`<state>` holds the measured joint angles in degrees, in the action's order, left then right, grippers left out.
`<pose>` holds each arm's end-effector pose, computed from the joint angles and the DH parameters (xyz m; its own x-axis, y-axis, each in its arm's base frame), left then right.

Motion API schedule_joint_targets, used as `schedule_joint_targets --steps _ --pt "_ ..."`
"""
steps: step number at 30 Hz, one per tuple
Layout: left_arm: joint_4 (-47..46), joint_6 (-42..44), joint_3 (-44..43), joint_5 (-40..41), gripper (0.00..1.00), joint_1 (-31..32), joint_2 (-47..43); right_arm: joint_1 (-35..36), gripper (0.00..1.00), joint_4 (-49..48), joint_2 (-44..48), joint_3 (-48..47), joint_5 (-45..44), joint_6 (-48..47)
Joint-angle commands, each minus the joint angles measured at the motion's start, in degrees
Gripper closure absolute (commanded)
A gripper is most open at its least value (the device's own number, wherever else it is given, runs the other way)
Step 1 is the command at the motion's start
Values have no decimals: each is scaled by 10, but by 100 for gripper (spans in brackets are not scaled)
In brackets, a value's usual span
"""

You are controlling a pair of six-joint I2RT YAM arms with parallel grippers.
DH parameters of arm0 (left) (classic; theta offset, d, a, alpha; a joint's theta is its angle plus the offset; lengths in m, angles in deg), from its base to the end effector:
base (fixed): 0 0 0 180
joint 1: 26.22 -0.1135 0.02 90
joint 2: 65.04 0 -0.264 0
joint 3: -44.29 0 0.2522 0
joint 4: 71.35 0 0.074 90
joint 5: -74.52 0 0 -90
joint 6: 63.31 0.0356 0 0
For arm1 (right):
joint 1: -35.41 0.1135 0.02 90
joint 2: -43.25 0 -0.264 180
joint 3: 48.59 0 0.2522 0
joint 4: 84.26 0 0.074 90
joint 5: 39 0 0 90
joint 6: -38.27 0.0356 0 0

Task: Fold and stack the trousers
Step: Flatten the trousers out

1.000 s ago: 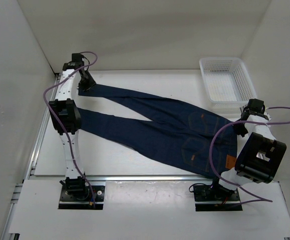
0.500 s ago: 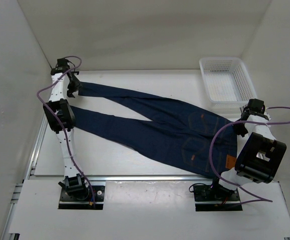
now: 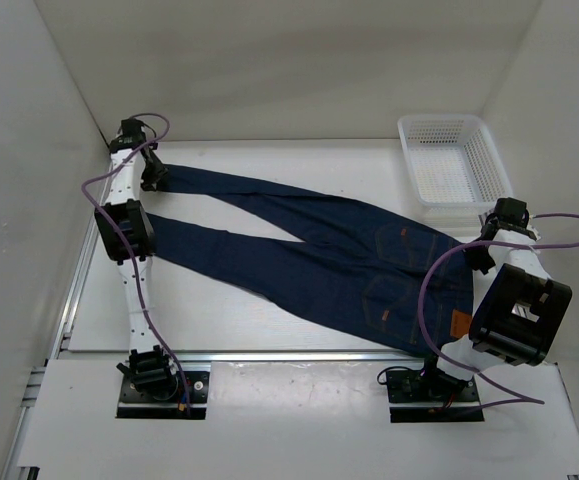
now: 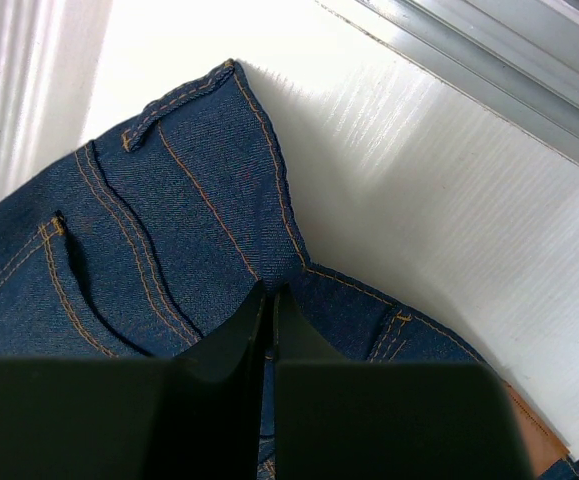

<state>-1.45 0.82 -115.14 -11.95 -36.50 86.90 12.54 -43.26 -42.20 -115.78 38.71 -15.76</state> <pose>0.5445 0.1010 0.1735 -0.6947 -0.5686 -0.4405 -0.5660 0.8101 -0.1530 0.2681 -0.1213 0.2041 -0.3590 0.7743 -0.5211 0.8536 0.4982 0.1522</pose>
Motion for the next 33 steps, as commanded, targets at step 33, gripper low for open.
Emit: schedule_joint_targets --steps 33 --pt "-1 -17 202 76 89 -42 -354 -2 100 19 56 -3 -46 5"
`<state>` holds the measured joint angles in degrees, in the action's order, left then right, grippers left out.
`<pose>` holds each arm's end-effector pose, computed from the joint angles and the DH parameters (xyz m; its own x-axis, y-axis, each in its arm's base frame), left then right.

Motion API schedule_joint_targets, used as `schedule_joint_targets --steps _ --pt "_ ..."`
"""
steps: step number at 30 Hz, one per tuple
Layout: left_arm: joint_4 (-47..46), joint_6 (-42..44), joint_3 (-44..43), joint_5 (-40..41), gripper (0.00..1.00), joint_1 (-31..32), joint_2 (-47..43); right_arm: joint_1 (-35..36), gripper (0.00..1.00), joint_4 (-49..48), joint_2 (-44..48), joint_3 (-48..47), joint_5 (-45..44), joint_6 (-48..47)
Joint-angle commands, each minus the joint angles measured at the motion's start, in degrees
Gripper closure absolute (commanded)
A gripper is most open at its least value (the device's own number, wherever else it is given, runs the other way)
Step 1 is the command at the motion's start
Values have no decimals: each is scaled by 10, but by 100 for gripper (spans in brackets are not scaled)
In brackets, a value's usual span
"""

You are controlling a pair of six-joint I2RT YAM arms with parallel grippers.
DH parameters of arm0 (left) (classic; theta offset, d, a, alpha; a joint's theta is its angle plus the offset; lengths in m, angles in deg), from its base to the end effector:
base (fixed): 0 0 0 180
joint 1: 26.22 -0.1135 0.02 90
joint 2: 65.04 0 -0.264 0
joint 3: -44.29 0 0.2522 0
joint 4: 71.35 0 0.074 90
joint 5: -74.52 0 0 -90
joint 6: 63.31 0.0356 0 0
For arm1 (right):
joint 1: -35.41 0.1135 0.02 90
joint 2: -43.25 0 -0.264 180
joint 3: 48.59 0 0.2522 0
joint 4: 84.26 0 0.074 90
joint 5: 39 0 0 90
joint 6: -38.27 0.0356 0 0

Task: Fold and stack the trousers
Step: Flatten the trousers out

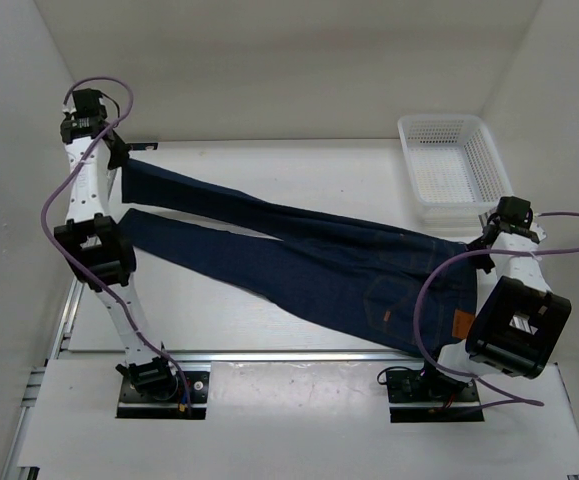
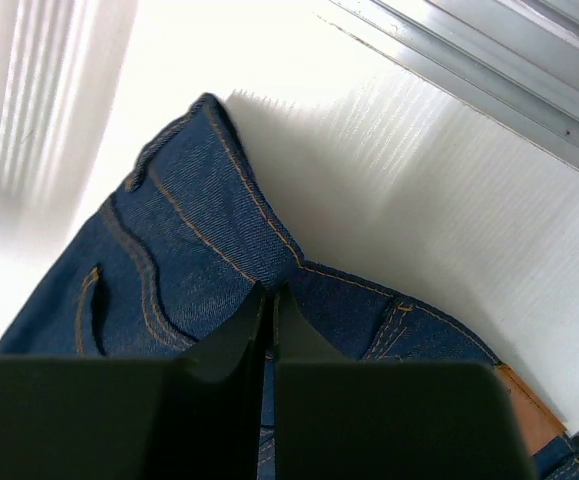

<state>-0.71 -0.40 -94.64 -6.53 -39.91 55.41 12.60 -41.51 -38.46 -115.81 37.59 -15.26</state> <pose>0.4456 0.1142 0.3348 -0.5344 -0.5932 -0.6021 -0.6401 0.7492 -0.1700 0.2594 -0.1181 0.2203 -0.3305 0.7662 -0.5511 0.8571 0.4882 0.1648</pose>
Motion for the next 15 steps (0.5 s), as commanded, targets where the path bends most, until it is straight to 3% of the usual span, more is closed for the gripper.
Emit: schedule_joint_targets --steps 1,6,7,9,10,12,15 --pt "1 3 -23 22 89 -8 -11 -3 100 2 18 -3 -35 0" --pt "60 18 -238 -31 89 -8 131 -3 100 2 -1 -19 -17 5" --pt "51 18 -262 -45 84 -8 158 -3 100 -3 -10 -19 -12 5" --pt "12 3 -292 -101 17 -13 231 -3 100 -3 -21 -25 -12 5" --pt "12 -6 -327 -117 1 -13 253 -3 100 -3 -35 -34 -12 5" --pt "24 -19 -322 -141 0 -13 256 3 100 9 -42 -42 -17 -6" --pt "-21 -13 -209 -112 0 0 171 3 99 9 -42 -42 -35 -11"
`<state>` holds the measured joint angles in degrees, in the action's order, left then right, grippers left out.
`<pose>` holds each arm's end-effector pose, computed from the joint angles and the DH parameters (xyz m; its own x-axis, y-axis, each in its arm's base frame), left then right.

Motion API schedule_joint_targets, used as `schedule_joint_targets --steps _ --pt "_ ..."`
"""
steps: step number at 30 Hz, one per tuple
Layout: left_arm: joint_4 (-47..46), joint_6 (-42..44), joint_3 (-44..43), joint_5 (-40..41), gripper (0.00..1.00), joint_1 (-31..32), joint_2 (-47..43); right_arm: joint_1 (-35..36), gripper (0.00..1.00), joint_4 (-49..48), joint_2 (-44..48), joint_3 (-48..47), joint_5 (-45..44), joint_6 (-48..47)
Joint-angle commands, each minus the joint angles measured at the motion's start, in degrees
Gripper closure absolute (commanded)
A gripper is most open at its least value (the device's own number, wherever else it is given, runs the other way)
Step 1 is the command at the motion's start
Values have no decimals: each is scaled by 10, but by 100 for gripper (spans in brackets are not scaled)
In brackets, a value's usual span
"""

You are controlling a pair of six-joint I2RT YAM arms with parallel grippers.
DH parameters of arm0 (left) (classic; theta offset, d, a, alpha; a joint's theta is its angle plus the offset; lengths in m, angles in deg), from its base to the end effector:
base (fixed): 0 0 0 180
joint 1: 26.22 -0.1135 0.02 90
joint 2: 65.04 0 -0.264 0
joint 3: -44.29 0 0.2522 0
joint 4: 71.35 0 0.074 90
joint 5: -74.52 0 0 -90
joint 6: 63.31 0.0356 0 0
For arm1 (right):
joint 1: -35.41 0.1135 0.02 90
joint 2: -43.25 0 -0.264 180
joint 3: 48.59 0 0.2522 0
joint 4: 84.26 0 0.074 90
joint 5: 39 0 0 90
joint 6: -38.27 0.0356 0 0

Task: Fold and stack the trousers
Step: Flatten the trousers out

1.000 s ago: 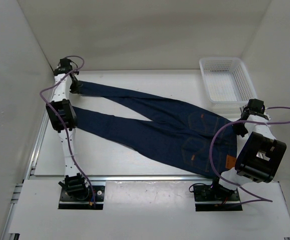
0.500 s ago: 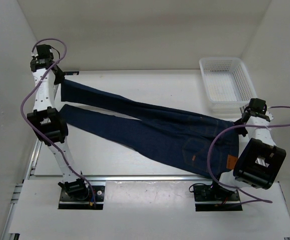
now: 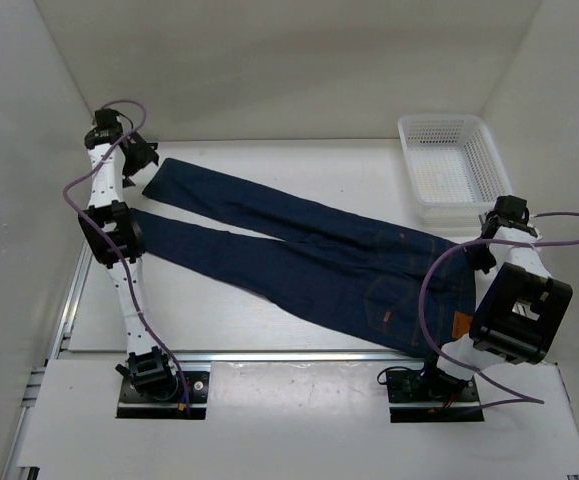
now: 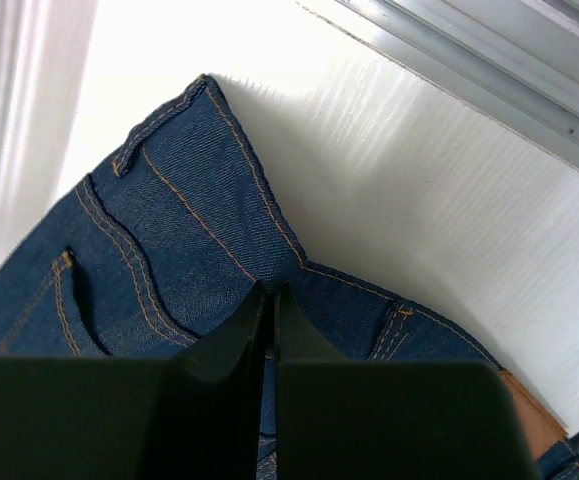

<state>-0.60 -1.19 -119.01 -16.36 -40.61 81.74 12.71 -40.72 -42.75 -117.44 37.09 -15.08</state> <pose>0.5297 0.1353 0.2409 -0.5826 -0.6322 -0.5109 -0.5795 0.7638 -0.2844 0.2695 -0.1220 0.2078 -0.3570 0.7774 -0.5179 0.8678 0.4811 0.1240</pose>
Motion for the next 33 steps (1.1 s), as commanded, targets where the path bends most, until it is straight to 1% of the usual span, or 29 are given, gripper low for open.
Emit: schedule_joint_targets --steps 1,2,4,5,6,7,9,10,11,12,13,14,15,16,17,18,21,23,24,25,26,27,28,29,30,31,32,33 --pt "-22 1 59 -14 0 7 -107 2 96 1 0 -26 -30 -13" --pt "-22 6 64 -14 0 7 -119 2 86 1 0 -26 -30 -18" --pt "-16 23 88 -24 0 7 -151 2 63 1 0 -26 -36 -18" --pt "-16 30 97 -25 0 7 -161 2 50 1 0 -26 -44 -18" --pt "-7 36 106 -25 0 13 -175 2 29 6 7 -26 -52 -11" --pt "-7 50 123 -25 5 23 -180 2 23 14 14 -26 -60 -5" --pt "14 64 130 -25 21 36 -180 2 19 14 43 -26 -60 0" --pt "22 64 136 -19 36 44 -180 11 19 14 51 -26 -60 5" --pt "27 72 144 -19 59 61 -175 30 19 14 57 -33 -60 5" --pt "38 80 144 -19 70 70 -167 44 38 14 57 -38 -60 -2" --pt "38 80 151 -19 80 79 -167 74 58 14 57 -52 -60 -9" --pt "38 80 167 -19 86 93 -167 86 85 14 34 -62 -49 -18" --pt "38 74 174 -19 90 100 -160 94 100 14 21 -70 -32 -37" --pt "38 74 180 -19 90 106 -154 100 100 14 7 -79 -7 -44" --pt "38 68 186 -19 90 117 -154 100 100 14 -27 -93 20 -44" --pt "38 68 186 -19 90 117 -143 100 100 14 -42 -99 62 -44" --pt "50 68 162 -19 88 131 -108 100 99 9 -94 -99 99 -44" --pt "79 63 162 -19 90 131 -102 100 92 9 -122 -99 126 -44" --pt "85 63 162 -14 85 131 -108 100 89 14 -122 -99 126 -44" --pt "85 63 182 -8 82 131 -143 100 81 14 -112 -99 126 -44" --pt "76 63 206 2 74 131 -169 100 71 14 -100 -90 119 -44" --pt "65 63 260 37 60 131 -196 100 61 14 -85 -75 102 -44" --pt "56 63 291 49 41 125 -226 100 41 19 -49 -69 94 -44" --pt "46 57 323 56 27 118 -289 100 37 25 -28 -62 85 -44" --pt "36 44 386 56 13 99 -317 106 35 25 18 -43 85 -44" --pt "15 38 418 45 11 88 -343 111 31 25 42 -33 65 -44" --pt "4 38 449 45 11 79 -385 116 32 25 65 -25 57 -44" --pt "-5 28 476 45 14 73 -401 130 36 31 104 -10 57 -44"
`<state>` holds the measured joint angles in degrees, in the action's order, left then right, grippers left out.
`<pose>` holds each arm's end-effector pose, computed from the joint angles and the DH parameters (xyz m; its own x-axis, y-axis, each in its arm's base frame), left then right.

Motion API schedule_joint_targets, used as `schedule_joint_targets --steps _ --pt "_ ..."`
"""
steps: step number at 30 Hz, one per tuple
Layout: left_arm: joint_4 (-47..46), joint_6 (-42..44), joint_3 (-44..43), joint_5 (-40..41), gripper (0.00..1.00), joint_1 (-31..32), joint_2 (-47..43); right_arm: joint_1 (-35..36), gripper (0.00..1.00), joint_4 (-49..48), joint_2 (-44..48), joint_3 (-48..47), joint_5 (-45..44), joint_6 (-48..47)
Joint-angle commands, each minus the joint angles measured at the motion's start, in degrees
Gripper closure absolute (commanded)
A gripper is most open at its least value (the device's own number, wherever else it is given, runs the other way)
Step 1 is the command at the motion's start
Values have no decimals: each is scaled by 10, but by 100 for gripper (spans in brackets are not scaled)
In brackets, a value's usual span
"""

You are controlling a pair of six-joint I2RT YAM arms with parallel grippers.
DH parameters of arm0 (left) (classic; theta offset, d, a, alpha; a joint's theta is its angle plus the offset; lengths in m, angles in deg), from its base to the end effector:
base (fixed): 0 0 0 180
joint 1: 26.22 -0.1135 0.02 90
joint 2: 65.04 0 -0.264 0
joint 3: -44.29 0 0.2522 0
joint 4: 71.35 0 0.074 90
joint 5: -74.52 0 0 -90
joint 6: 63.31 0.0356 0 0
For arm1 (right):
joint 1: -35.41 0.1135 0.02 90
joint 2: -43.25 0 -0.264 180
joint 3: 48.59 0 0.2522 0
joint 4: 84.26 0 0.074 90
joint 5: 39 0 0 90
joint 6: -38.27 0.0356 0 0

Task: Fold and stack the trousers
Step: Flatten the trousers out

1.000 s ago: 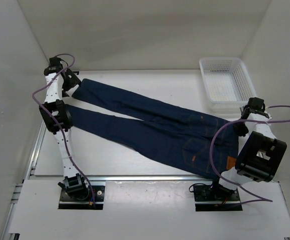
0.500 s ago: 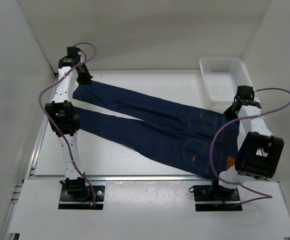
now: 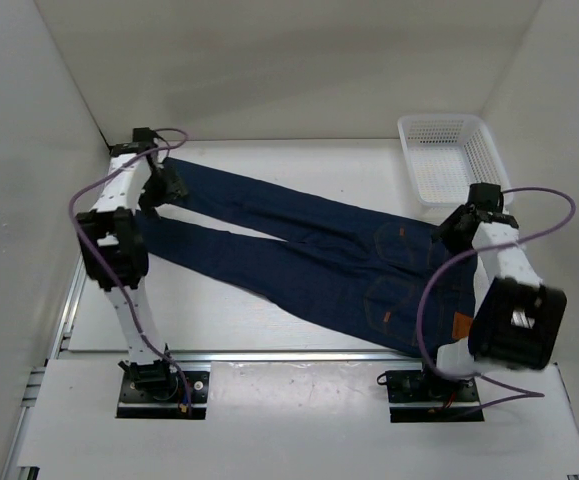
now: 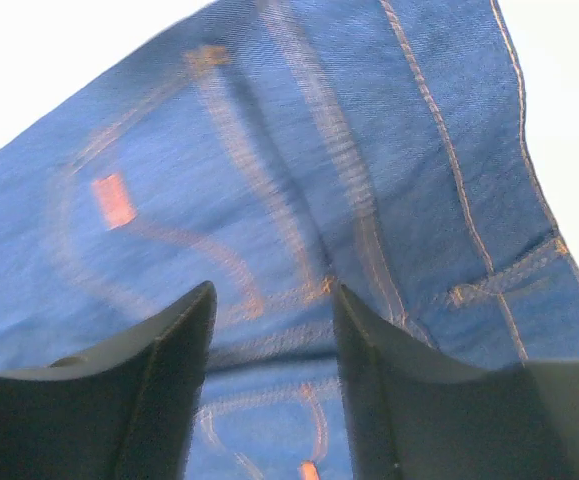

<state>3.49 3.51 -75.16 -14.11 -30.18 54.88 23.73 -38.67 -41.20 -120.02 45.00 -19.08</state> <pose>0.4306 0.0307 0.2342 -0.8575 -0.4538 -0.2422 -0.4489 0.8901 -0.0786 0.2903 -0.0638 0.2261 -0.5665 0.6650 -0.4867 0.6654 0.7175 0.2059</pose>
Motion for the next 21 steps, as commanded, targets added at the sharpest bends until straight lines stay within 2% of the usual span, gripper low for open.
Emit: schedule_joint_targets --steps 1,2,4,5,6,7,8,9,11,17,21 --pt "-52 -19 84 22 31 -37 -143 29 47 10 104 23 -22 -4" --pt "-59 -19 102 16 44 -42 -148 59 80 10 117 29 -11 -9" --pt "-59 -19 133 -7 67 -37 -139 103 96 17 125 34 -4 -9" --pt "-59 -25 140 -15 72 -31 -132 126 99 17 125 40 2 -4" --pt "-68 -25 140 -22 72 -21 -117 175 99 17 101 40 2 7" --pt "-74 -31 140 -29 68 3 -109 201 97 17 86 28 2 12" --pt "-74 -38 127 -29 60 15 -100 226 93 17 67 15 2 12" --pt "-74 -38 115 -36 47 28 -82 263 89 17 22 -1 2 12" --pt "-74 -45 55 -36 38 64 -58 305 87 17 -22 -56 2 1" --pt "-61 -64 -112 -53 42 94 71 344 86 17 -170 -154 -3 2" --pt "-54 -69 -152 -71 43 94 130 350 86 10 -231 -160 7 14"
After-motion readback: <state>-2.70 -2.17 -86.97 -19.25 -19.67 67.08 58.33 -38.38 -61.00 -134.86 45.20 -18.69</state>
